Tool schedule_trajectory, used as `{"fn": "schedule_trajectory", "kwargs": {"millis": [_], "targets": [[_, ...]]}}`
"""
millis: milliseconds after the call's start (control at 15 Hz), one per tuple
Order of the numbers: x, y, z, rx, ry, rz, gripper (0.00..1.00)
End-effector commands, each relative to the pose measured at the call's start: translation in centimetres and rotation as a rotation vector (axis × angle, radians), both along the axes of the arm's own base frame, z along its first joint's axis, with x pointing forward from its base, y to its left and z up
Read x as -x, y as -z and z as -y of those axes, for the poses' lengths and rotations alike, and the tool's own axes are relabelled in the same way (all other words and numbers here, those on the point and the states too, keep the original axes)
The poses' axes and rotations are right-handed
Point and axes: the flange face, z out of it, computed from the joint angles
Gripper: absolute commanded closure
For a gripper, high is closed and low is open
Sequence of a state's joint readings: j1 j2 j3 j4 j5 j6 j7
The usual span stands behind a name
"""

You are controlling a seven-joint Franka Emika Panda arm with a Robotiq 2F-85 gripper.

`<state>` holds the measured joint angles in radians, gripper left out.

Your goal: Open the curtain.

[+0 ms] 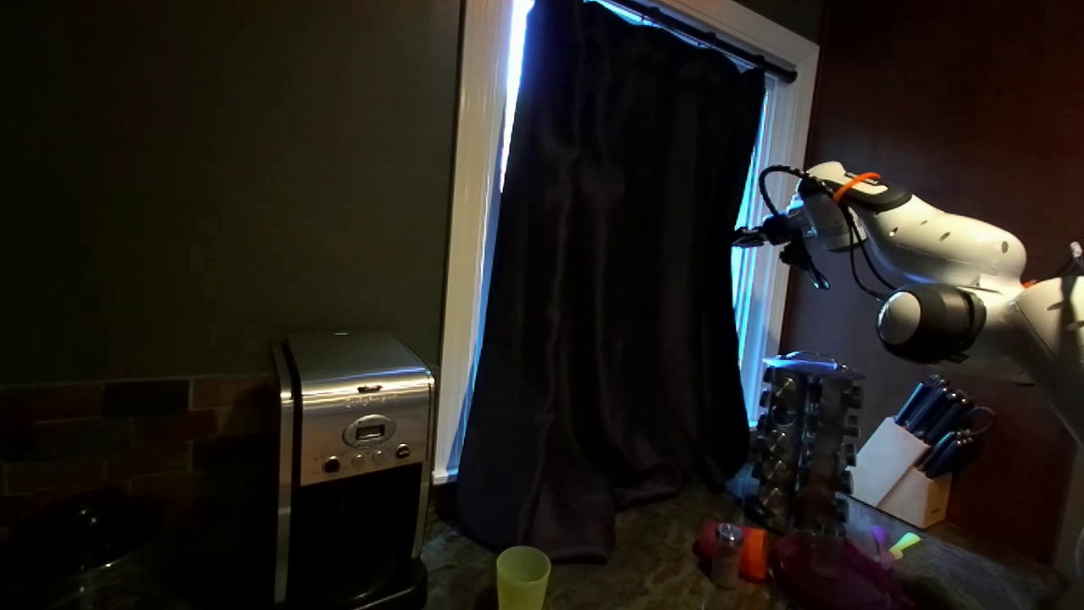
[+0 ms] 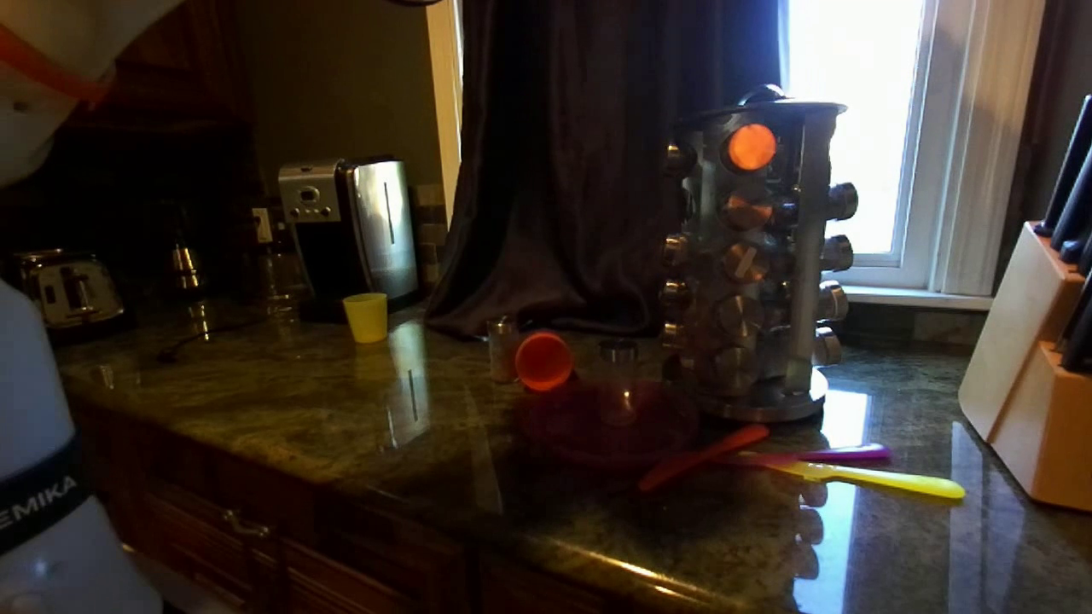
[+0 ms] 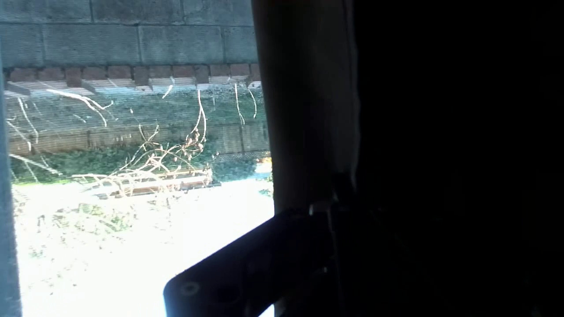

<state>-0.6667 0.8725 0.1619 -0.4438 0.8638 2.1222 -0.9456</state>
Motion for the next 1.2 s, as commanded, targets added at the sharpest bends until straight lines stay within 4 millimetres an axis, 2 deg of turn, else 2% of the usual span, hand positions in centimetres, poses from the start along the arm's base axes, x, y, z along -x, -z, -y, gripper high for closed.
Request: {"fn": "schedule_trajectory", "kwargs": {"millis": [0, 333, 600, 1067, 1133], "targets": [[-1.2, -0.6, -2.7, -0.024, -0.047, -0.021, 1.0], [-2.2, -1.0, -6.8, -0.036, -0.207, -0.064, 1.0], [-0.4, -2.0, -9.0, -0.023, -0.401, -0.156, 1.0], [3.5, -2.3, -12.5, -0.038, -0.744, -0.302, 1.0], [2.8, -3.1, -11.7, -0.042, -0.648, -0.262, 1.0]]}}
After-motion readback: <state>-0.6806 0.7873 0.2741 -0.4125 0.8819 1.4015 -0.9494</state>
